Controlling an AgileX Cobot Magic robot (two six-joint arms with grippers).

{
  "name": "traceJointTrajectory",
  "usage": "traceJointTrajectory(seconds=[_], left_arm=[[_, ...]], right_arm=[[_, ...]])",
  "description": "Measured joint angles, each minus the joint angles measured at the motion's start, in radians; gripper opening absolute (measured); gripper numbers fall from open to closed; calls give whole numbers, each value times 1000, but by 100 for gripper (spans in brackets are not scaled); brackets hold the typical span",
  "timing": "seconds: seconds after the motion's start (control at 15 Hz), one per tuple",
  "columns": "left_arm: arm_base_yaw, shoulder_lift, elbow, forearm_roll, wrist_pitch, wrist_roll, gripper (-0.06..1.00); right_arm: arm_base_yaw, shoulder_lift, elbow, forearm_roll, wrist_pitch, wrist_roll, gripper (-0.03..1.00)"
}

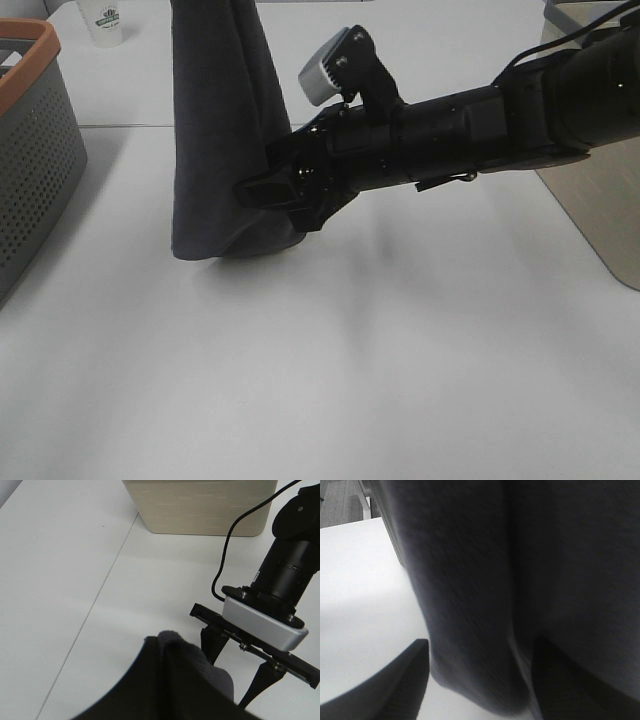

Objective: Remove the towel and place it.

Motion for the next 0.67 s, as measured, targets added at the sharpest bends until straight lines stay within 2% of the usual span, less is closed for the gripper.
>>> traceJointTrajectory(seconds=[0.13,0.2,0.33,0.47,0.6,0.67], left_arm=[[0,0,0,0,0,0,0],[0,0,0,1,0,0,0],[0,0,0,6,0,0,0],[0,0,0,13,-1,0,0],[0,0,0,40,-1,1,0],[0,0,0,54,-1,0,0]], right_arm=[[36,23,-19,-1,-28,2,58],[44,24,-20,-1,-52,6,53],[44,24,-21,-1,-73,7,46],[44,24,-22,-1,-83,24,42],[44,21,-22,-81,-87,96,42],[44,15,-22,-149,-89,140,46]])
